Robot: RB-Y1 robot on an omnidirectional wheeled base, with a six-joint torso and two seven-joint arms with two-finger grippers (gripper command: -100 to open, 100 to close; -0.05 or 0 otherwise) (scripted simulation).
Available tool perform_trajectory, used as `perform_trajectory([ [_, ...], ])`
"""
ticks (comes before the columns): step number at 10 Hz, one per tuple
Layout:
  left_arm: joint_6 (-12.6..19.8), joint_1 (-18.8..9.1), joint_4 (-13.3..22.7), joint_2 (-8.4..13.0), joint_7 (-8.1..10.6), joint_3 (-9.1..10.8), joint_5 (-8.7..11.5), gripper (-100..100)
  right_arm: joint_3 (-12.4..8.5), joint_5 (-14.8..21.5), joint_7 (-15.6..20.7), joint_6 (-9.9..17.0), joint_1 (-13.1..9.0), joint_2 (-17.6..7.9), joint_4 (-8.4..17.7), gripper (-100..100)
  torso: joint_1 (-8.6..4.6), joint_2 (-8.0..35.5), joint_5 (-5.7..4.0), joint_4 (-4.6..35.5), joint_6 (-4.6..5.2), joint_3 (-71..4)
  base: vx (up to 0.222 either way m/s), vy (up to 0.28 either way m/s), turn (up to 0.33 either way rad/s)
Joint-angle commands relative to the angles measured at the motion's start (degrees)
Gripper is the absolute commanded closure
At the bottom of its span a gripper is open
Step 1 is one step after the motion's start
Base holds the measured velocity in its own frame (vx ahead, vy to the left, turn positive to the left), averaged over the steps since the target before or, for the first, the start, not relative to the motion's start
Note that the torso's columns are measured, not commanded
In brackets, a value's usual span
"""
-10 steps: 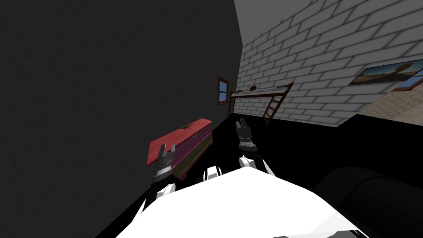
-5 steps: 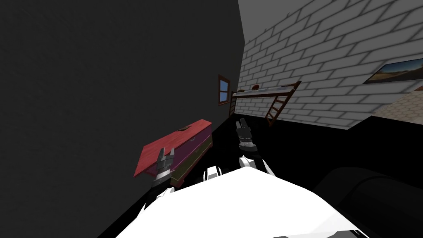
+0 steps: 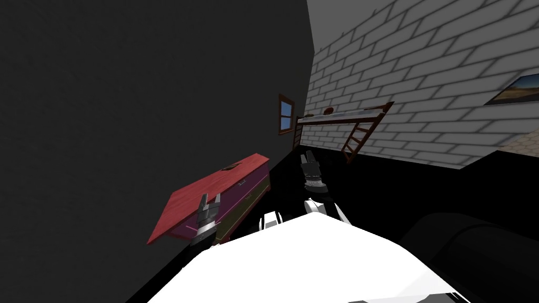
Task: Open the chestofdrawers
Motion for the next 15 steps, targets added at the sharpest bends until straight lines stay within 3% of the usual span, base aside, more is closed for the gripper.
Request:
perform_trajectory([
  [1,-1.4,-0.3,3.5,-0.2,0.69,0.38,0.5,-100,0.0,0.0,0.0,0.0,0.0,0.0,0.0,0,0.08,0.0,0.03,0.0,0.00,0.0,0.114,-0.055,0.023],
  [6,-5.0,-1.1,11.1,-0.7,2.45,1.43,1.9,-100,0.0,0.0,0.0,0.0,0.0,0.0,0.0,0,-0.10,-0.1,-0.02,0.0,0.00,0.0,0.122,-0.075,0.031],
  [9,-8.2,-1.8,17.5,-1.7,4.05,2.37,3.2,-100,0.0,0.0,0.0,0.0,0.0,0.0,0.0,0,-0.04,-0.1,-0.01,0.0,-0.01,0.0,0.157,-0.111,0.041],
  [15,-13.1,-2.9,28.6,-6.3,6.51,3.83,5.1,-100,0.0,0.0,0.0,0.0,0.0,0.0,0.0,0,0.01,0.1,0.01,0.0,0.00,0.1,0.154,-0.094,0.036],
])
